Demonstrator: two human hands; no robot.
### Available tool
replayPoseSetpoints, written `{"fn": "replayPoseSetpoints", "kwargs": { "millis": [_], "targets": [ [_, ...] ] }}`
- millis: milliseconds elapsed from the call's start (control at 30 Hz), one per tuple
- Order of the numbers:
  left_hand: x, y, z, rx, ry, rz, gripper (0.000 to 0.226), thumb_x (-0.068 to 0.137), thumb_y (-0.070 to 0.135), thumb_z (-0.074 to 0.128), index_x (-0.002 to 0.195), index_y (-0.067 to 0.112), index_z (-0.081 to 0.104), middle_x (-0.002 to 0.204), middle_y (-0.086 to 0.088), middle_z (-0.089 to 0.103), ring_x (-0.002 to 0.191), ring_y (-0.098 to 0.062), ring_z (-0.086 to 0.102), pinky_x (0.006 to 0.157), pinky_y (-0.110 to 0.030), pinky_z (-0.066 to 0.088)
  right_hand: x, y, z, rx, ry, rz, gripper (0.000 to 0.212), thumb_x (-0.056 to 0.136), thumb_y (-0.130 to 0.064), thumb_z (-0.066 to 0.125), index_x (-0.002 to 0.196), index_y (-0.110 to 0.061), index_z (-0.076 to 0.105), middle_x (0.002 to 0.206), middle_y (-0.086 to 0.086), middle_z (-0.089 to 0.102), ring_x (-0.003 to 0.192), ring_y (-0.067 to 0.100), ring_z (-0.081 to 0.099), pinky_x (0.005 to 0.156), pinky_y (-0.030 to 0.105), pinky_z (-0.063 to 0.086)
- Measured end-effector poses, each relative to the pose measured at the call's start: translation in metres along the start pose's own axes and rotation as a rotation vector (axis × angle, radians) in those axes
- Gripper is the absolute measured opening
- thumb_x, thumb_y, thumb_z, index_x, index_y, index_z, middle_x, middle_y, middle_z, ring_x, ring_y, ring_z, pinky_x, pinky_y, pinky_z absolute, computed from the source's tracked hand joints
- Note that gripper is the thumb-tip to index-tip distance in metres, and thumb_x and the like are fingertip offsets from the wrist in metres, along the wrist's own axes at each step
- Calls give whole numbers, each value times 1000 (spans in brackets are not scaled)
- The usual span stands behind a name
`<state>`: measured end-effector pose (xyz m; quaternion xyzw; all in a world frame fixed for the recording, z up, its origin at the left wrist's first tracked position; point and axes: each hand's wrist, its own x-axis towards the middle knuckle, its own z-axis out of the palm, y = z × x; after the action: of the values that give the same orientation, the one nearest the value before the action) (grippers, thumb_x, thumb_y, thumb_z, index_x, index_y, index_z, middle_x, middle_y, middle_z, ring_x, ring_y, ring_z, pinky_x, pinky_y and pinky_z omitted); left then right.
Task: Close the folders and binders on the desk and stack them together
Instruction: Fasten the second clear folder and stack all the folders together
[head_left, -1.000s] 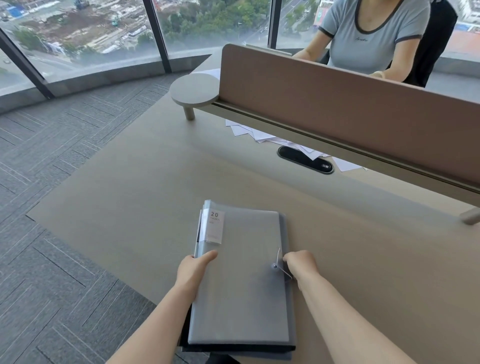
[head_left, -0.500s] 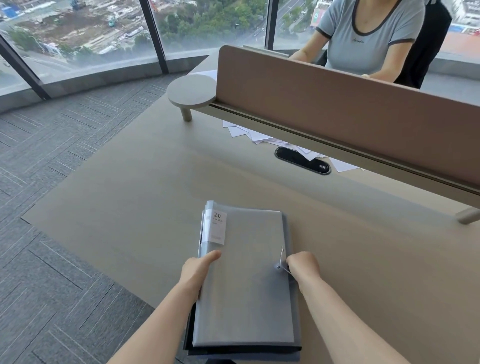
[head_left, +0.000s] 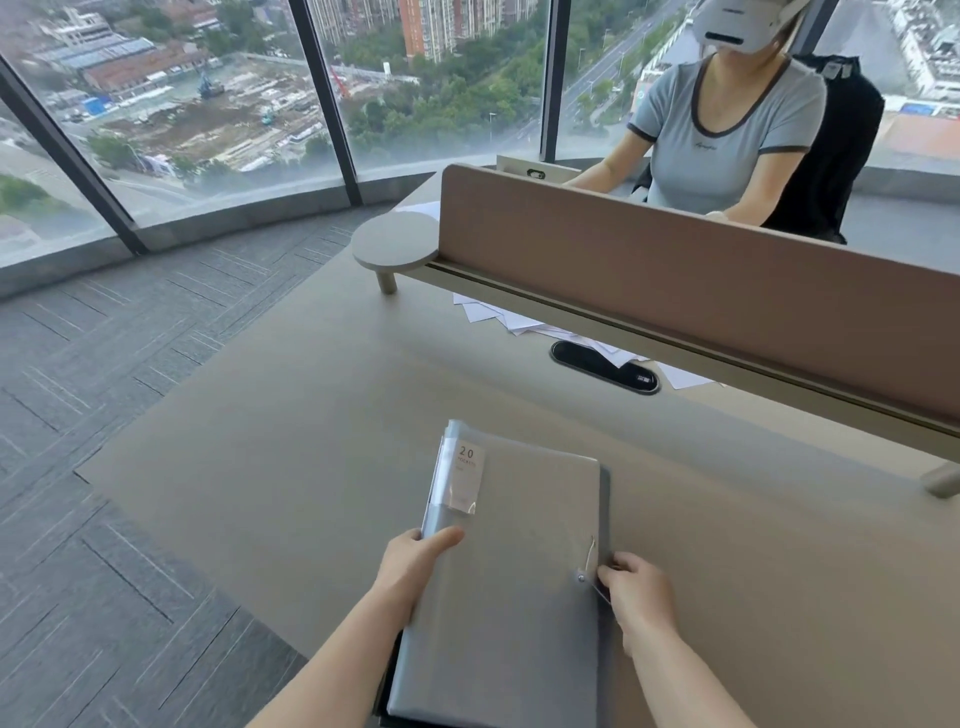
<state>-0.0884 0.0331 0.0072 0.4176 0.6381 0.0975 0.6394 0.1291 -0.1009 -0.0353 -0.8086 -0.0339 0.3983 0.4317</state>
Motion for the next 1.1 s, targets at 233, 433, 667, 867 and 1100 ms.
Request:
{"fn": "replayPoseSetpoints", "kwargs": {
  "millis": [233,433,667,867,1100],
  "targets": [
    [3,30,-29,-13,-30,27,49,64,37,79,97,2,73,92,-20,77,81,-37,76,78,-52,61,0,-29,20,36,-29,-55,20,79,3,61,71,-12,70,69,3,71,67,23,59,67,33,41],
    [45,78,-94,-2,-45,58,44,67,35,80,97,3,73,90,-18,78,84,-35,76,76,-46,62,3,-71,94,84,-25,-53,18,79,4,64,81,-12,73,76,4,75,75,26,68,71,35,48],
    [116,132,-199,41,-71,87,42,68,34,82,96,4,75,88,-16,79,83,-34,76,77,-43,62,-3,-120,216,145,12,-38,18,79,3,65,74,-14,70,78,6,73,73,25,65,75,36,50],
    [163,166,-259,53,-76,105,40,71,33,84,97,3,75,89,-17,78,85,-37,75,81,-49,61,5,-147,286,117,10,-3,19,76,-5,68,93,-12,73,84,5,75,79,28,70,80,43,56],
    [209,198,-299,39,-47,116,34,81,28,79,99,0,74,91,-19,78,81,-35,76,72,-40,62,20,-191,340,65,8,-39,14,75,-4,65,77,-15,72,78,3,75,71,26,67,76,43,57]
  ]
}}
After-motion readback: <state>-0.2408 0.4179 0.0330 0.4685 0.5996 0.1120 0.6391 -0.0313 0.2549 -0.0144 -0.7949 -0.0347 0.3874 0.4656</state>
